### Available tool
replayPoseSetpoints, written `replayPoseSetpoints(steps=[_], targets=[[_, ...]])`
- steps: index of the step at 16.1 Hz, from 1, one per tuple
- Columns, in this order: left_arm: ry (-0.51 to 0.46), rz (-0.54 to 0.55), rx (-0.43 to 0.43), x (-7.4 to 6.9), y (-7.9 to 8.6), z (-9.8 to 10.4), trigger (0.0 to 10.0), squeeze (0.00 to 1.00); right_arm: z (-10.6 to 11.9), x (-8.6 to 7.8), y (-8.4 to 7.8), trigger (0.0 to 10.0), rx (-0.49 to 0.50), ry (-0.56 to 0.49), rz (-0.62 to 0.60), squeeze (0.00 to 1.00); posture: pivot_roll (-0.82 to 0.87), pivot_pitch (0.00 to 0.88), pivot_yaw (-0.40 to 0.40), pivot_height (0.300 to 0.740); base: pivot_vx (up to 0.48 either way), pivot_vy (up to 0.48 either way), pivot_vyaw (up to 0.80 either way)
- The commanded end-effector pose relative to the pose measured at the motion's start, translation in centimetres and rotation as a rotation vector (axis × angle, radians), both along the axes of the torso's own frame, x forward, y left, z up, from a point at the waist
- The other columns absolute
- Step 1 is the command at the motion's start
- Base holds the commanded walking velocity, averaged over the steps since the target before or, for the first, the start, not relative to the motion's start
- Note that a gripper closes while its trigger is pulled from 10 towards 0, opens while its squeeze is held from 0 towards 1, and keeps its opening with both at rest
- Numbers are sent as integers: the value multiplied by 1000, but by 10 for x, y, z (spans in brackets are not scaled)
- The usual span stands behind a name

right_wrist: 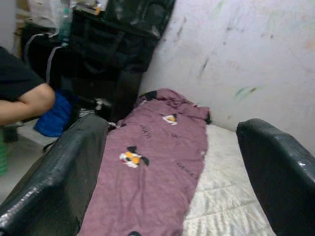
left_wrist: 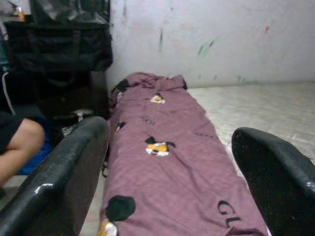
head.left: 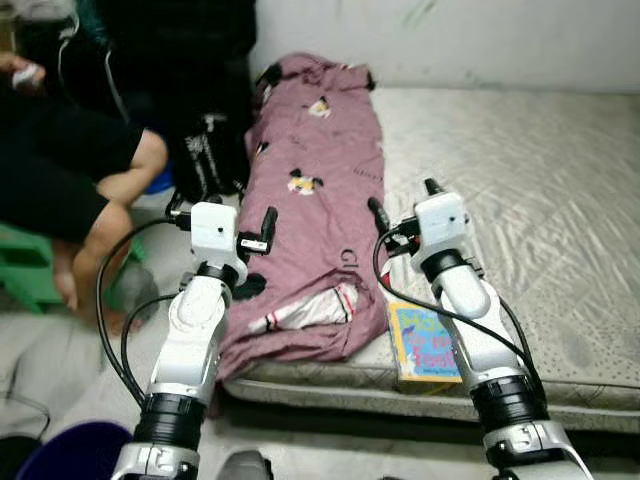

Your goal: Clean up the room

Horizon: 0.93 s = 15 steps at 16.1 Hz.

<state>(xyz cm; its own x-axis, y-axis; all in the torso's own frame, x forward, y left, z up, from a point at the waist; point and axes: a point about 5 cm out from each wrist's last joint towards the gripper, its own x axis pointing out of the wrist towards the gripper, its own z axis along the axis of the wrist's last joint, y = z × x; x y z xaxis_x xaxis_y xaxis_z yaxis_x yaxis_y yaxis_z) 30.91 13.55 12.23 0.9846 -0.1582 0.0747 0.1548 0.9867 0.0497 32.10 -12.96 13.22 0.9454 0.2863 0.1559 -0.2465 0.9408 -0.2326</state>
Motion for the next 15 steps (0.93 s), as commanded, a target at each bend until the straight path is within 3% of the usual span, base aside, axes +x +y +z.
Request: replayPoseSetpoints(steps=[1, 5, 15], targets=[[-6, 3, 2, 1, 3, 2, 10000, 0, 1, 1, 4, 10000, 6, 2, 10, 0, 4, 0, -8, 740, 0, 0, 0], [-5, -2, 1, 1, 2, 2, 10000, 0, 0, 1, 4, 10000, 2, 3, 13, 0, 4, 0, -8, 740, 0, 0, 0], [0, -11, -4, 0, 0, 0, 10000, 0, -2, 0, 5, 10000, -9, 7, 23, 0, 4, 0, -12, 740, 0, -292, 0]])
